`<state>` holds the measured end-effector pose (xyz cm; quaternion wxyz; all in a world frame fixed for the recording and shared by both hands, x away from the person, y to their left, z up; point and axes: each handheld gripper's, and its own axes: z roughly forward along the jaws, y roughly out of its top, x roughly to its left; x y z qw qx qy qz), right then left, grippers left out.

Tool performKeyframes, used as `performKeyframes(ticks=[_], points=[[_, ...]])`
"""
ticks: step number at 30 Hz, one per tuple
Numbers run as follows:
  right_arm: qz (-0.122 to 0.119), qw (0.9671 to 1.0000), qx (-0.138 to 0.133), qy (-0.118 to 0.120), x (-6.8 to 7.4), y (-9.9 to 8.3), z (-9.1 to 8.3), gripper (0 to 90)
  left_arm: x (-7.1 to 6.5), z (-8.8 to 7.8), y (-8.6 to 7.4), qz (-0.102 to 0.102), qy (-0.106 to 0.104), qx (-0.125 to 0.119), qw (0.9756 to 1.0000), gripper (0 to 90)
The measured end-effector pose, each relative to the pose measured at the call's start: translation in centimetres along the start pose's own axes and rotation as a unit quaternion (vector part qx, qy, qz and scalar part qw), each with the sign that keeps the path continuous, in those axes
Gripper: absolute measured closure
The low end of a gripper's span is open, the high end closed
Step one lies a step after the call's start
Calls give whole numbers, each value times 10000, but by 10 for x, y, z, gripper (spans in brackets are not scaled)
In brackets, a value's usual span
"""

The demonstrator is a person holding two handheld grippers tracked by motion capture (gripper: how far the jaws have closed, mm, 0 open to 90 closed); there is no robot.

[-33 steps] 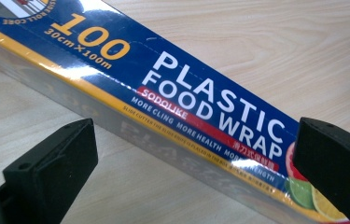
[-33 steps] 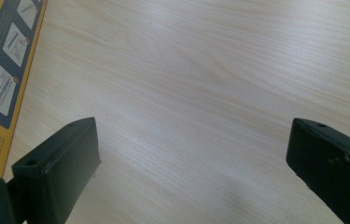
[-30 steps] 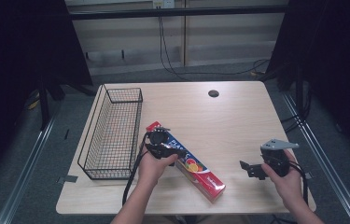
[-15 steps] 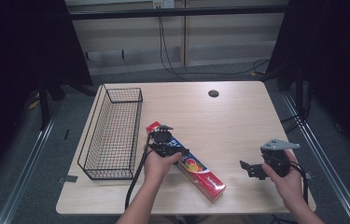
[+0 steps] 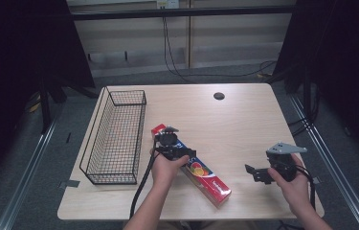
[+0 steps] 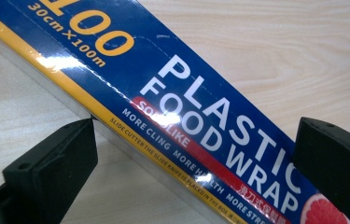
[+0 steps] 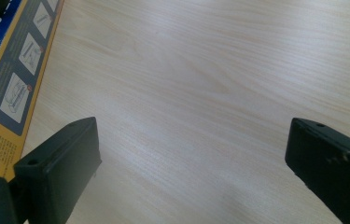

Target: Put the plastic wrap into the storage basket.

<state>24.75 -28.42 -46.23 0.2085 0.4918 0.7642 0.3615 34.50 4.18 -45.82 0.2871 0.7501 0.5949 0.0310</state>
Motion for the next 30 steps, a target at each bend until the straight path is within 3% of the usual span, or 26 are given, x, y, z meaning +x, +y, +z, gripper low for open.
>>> performKeyframes(ticks=[23, 30], points=[[80, 9999, -102, 23, -1, 0, 0, 32, -8, 10, 4, -369, 7, -80, 9993, 0], [129, 9999, -89, 56, -1, 0, -1, 32, -10, 14, 4, -455, 112, -31, 9989, 0]])
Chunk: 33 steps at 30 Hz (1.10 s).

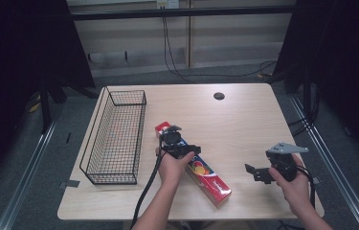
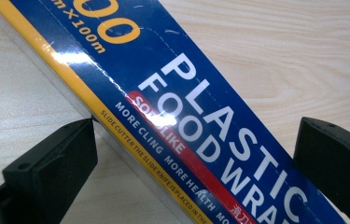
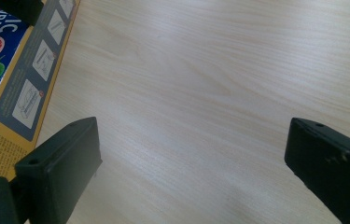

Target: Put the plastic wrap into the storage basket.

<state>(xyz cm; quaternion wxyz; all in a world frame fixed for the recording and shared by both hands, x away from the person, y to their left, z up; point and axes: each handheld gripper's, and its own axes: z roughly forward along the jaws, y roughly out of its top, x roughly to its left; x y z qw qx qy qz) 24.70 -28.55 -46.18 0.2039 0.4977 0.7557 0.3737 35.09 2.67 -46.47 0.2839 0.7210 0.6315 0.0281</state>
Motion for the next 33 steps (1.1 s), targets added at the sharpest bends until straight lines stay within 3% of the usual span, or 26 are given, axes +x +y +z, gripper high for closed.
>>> performKeyframes(ticks=[10, 18, 20, 27, 33], points=[[-17, 10000, 26, 6, 0, -1, -1, 33, 1, 0, 7, 20, -22, 289, 9996, 3], [15, 10000, -4, 90, 1, -2, -2, 34, 7, 1, 15, 160, 136, 291, 9994, 48], [9, 9999, -3, 101, 1, -2, -2, 34, 9, 1, 18, 95, 123, 328, 9993, 65], [90, 9998, -27, 172, 0, -1, -2, 34, 15, -6, 31, 290, 466, 468, 9974, 181], [74, 9999, -40, 132, 0, -1, -3, 35, 24, -11, 35, 276, 599, 427, 9969, 268]])
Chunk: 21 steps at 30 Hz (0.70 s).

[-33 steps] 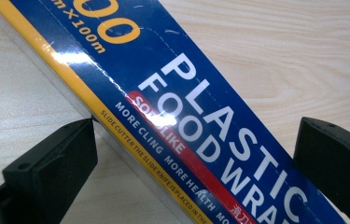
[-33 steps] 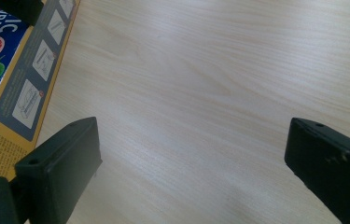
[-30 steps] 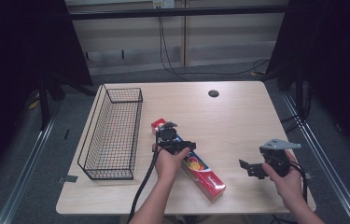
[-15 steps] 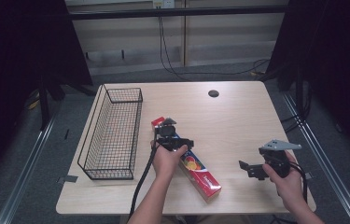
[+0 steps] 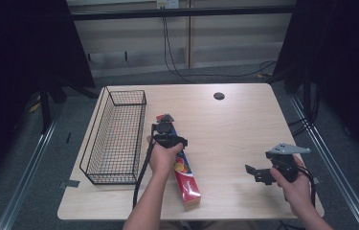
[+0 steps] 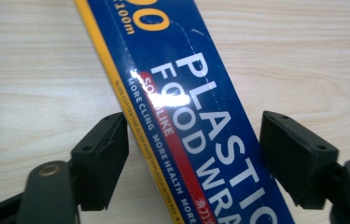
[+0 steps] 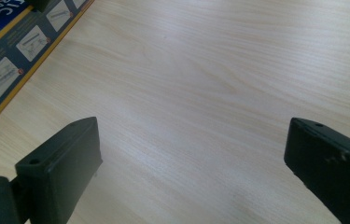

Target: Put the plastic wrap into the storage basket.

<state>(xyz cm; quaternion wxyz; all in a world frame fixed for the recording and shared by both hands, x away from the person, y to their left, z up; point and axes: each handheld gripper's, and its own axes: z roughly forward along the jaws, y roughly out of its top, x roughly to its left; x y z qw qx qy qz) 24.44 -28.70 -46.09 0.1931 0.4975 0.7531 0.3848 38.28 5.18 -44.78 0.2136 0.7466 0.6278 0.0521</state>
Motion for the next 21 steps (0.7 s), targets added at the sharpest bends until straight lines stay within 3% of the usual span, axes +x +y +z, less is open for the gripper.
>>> performKeyframes(ticks=[10, 13, 21], points=[[-4, 10000, -28, -44, -1, 1, -1, 34, 11, -6, 8, -6, 307, 292, 9991, 361], [-16, 10000, -17, -36, -2, 1, 0, 34, 10, -6, 7, -116, 352, 269, 9989, 363], [-18, 10000, -22, -42, 0, 1, 0, 35, 5, -6, 3, -135, 516, 294, 9981, 356]])
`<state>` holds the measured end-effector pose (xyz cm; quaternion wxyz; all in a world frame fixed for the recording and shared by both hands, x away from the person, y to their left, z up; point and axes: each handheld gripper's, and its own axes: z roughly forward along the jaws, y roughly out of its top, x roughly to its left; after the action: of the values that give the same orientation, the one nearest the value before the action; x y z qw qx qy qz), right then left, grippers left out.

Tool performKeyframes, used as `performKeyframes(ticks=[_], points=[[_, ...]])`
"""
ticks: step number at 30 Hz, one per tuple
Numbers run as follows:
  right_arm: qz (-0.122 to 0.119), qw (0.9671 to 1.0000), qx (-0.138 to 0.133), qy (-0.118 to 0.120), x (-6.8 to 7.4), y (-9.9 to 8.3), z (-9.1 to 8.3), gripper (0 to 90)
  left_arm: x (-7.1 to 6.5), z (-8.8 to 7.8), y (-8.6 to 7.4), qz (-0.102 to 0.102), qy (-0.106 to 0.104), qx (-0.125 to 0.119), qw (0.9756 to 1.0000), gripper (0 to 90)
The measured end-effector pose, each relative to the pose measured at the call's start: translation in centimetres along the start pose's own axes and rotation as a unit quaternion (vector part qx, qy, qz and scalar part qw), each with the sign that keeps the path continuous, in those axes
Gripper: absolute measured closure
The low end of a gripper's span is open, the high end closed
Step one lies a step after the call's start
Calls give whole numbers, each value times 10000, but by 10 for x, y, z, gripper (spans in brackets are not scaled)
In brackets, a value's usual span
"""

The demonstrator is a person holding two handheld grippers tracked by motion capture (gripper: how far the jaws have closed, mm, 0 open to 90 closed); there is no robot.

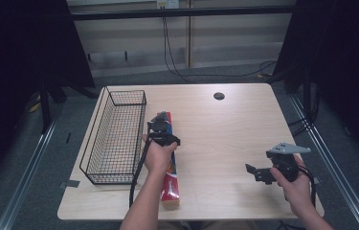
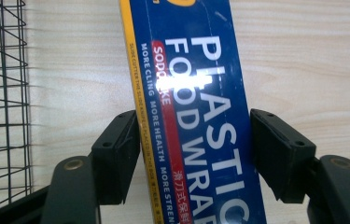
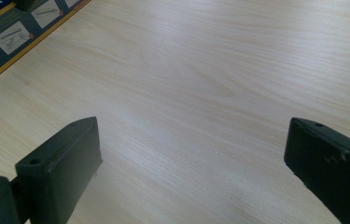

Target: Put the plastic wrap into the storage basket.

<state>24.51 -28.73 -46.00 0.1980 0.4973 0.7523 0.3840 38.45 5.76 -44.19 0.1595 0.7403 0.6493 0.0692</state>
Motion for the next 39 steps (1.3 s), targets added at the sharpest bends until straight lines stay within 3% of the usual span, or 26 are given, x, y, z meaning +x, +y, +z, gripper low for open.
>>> performKeyframes(ticks=[10, 14, 22, 24, 27, 31, 39], points=[[-1, 10000, -11, 10, 0, 0, -1, 34, 1, 2, 0, -90, 4, 113, 9999, 362], [7, 10000, 0, 9, 0, 0, 0, 34, 1, 3, 2, -276, -47, 213, 9994, 373], [7, 10000, -22, 6, -1, 0, -2, 34, 0, 2, 6, -415, 13, 357, 9985, 403], [0, 10000, -38, -9, -1, 0, -2, 34, 1, 1, 6, -393, 12, 389, 9985, 408], [9, 10000, -58, -7, -2, 0, -2, 34, 2, 0, 8, -165, 116, 520, 9984, 423], [16, 10000, -54, -17, -2, 0, -2, 34, 2, -1, 8, -146, 100, 545, 9984, 422], [1, 10000, -32, 11, 0, 1, -2, 34, 1, 0, 1, -56, 135, 287, 9995, 392]])
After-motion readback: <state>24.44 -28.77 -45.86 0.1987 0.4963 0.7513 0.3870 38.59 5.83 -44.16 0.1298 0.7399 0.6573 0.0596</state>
